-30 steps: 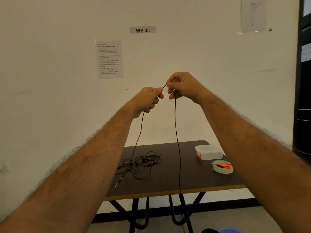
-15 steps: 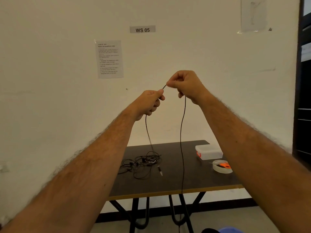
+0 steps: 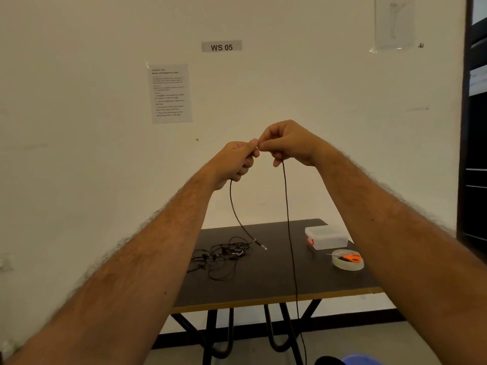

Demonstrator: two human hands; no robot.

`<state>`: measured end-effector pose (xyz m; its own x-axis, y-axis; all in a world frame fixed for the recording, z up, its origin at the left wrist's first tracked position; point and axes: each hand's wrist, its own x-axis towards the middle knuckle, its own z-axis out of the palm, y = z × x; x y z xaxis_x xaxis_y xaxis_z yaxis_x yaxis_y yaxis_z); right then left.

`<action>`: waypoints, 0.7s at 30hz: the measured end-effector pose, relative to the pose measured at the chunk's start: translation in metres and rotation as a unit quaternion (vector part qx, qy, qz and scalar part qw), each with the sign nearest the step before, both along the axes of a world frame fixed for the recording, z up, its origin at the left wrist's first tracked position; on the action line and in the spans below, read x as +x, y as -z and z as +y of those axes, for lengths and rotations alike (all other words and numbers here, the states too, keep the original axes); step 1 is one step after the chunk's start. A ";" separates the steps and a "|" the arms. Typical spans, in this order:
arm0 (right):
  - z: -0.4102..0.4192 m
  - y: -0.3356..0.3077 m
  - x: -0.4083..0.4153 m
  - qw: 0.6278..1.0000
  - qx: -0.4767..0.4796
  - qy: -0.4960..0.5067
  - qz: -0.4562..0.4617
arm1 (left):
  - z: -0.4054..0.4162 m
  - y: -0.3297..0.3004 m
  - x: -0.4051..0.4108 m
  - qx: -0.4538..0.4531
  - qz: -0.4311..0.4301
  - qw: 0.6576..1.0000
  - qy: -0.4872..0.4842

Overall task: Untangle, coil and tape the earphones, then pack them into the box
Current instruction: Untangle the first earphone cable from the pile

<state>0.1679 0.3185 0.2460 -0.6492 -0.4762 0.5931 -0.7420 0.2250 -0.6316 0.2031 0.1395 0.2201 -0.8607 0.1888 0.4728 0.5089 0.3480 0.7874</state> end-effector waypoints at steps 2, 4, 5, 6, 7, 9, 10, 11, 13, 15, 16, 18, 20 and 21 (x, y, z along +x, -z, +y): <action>-0.001 0.002 -0.001 0.998 -0.048 0.023 0.019 | -0.001 0.003 0.000 0.008 -0.009 1.000 -0.001; -0.002 0.004 -0.003 0.991 -0.120 0.050 0.021 | -0.002 0.008 0.000 0.022 -0.020 1.000 0.005; -0.002 0.005 -0.003 0.988 -0.143 0.058 0.015 | -0.001 0.011 0.001 0.025 -0.025 0.999 0.009; -0.002 0.006 -0.004 0.987 -0.149 0.056 0.000 | -0.001 0.013 0.001 0.028 -0.029 0.999 0.011; -0.001 0.007 -0.004 0.990 -0.135 0.045 -0.021 | 0.000 0.016 0.001 0.031 -0.032 0.999 0.012; 0.000 0.014 -0.003 0.997 -0.061 0.012 -0.050 | 0.000 0.023 0.002 0.040 -0.036 0.998 0.017; 0.000 0.018 -0.001 0.999 -0.023 -0.003 -0.047 | 0.001 0.027 0.003 0.043 -0.037 0.998 0.022; 0.000 0.023 0.000 0.999 0.004 -0.014 -0.038 | 0.002 0.031 0.004 0.044 -0.039 0.998 0.027; 0.003 0.026 -0.002 0.999 0.029 -0.030 -0.031 | 0.002 0.036 0.005 0.051 -0.047 0.997 0.033; 0.008 0.025 -0.001 0.997 0.054 -0.044 -0.034 | 0.004 0.040 0.009 0.058 -0.044 0.996 0.045; 0.009 0.028 0.002 0.997 0.065 -0.037 -0.021 | 0.004 0.045 0.012 0.056 -0.045 0.996 0.051; 0.004 0.036 0.003 0.997 0.081 -0.010 0.009 | 0.002 0.056 0.016 0.067 -0.062 0.994 0.057; -0.004 0.053 0.002 0.999 0.032 0.008 0.027 | -0.001 0.074 0.020 0.089 -0.082 0.991 0.063; -0.006 0.059 0.002 0.999 -0.011 0.013 0.037 | -0.001 0.080 0.022 0.096 -0.087 0.989 0.071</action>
